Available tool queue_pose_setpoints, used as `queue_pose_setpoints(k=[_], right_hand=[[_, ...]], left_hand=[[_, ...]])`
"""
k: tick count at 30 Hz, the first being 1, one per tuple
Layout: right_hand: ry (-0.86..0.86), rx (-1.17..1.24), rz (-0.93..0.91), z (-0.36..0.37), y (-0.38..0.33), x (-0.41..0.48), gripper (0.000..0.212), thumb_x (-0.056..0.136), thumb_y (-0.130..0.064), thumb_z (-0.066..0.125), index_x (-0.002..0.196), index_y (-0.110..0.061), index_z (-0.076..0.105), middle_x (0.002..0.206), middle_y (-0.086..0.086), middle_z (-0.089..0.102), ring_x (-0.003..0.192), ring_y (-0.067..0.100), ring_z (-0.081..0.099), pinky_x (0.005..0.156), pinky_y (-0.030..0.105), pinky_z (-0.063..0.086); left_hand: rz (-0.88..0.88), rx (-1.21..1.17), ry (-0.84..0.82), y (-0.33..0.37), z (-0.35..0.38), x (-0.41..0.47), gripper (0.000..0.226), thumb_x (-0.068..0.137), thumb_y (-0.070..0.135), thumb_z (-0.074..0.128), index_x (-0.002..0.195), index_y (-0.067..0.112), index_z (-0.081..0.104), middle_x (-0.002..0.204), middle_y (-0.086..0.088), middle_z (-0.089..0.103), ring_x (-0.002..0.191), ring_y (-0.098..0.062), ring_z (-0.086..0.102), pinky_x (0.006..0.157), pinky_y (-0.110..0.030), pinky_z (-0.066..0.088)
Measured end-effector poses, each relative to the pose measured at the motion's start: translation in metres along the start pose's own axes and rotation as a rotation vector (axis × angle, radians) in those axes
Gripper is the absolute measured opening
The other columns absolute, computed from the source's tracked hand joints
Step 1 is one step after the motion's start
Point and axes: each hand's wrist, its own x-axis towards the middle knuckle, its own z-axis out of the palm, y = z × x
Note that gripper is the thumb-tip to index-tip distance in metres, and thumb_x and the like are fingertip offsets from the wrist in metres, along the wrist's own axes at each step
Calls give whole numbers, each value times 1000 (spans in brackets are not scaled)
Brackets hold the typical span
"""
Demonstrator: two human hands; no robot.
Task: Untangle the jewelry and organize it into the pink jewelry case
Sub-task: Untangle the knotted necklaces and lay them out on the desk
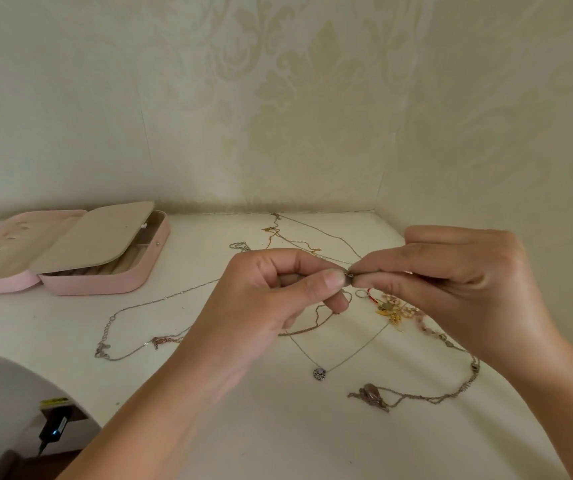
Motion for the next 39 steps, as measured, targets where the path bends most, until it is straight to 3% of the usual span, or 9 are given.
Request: queue_pose_setpoints(k=[5, 8, 11, 14, 20, 23, 27, 34, 39], right_hand=[[-18, 190, 186, 2, 6, -1, 6, 75, -32, 77, 81, -30, 77, 62, -10, 45, 50, 3, 34, 52, 10, 28], [-60, 304, 323, 2, 12, 0, 6, 74, -32, 78, 78, -28, 75, 76, -9, 53, 48, 5, 33, 49, 12, 31], [-114, 322, 452, 1, 17, -1, 9, 71, -36, 72, 72, -26, 72, 61, -6, 53, 45, 6, 32, 45, 15, 32], [-173, 387, 590, -5, 28, -3, 18, 68, -38, 72, 71, -21, 72, 50, -5, 43, 48, 11, 30, 46, 18, 28], [-225, 661, 691, -23, 54, -9, 38, 56, -54, 84, 67, -19, 71, 52, -4, 42, 50, 11, 36, 51, 17, 33], [-325, 771, 802, -24, 61, -12, 45, 49, -53, 87, 69, -16, 70, 54, -4, 43, 46, 8, 37, 46, 15, 34], [-632, 676, 957, -17, 59, -18, 14, 80, -22, 73, 77, -9, 68, 62, 5, 49, 39, 7, 32, 41, 17, 25], [-753, 659, 933, -1, 41, -14, 10, 90, -9, 61, 81, -7, 64, 60, 4, 49, 34, 5, 29, 34, 14, 24], [-613, 1194, 795, 2, 25, -4, 17, 81, -20, 65, 68, -14, 57, 62, 1, 46, 51, 9, 44, 48, 15, 41]], left_hand=[[-86, -44, -11, -2, -3, 2, 12, 72, 31, 67, 67, 22, 74, 48, 8, 41, 43, -8, 20, 41, -14, 19], [-144, 30, -11, -4, -3, 4, 19, 63, 31, 84, 72, 17, 75, 47, 10, 25, 46, -11, 14, 42, -17, 14], [-146, 129, 39, -3, -1, 4, 34, 55, 43, 76, 76, 17, 78, 45, 10, 26, 50, -15, 12, 43, -20, 13], [-141, 90, 109, -5, -7, 7, 19, 59, 33, 84, 68, 20, 75, 56, -2, 19, 49, -15, 15, 42, -16, 20], [-216, -326, 182, -3, -17, 0, 12, 77, 21, 56, 76, 9, 55, 59, -2, 51, 47, -12, 50, 43, -20, 45], [-247, -301, 231, -5, -12, -14, 21, 92, 6, 50, 72, 3, 56, 62, -7, 55, 51, -16, 59, 48, -25, 54], [-280, -110, 249, -14, -9, -33, 19, 93, 3, 53, 75, -1, 57, 67, -11, 57, 58, -19, 64, 55, -26, 55], [-344, 92, 311, -24, -10, -53, 13, 92, 3, 59, 81, -4, 59, 69, -14, 60, 57, -21, 66, 55, -25, 56], [-318, 19, 305, -9, -19, -63, 14, 92, 6, 58, 79, 0, 56, 60, -7, 54, 46, -14, 56, 45, -21, 49]])
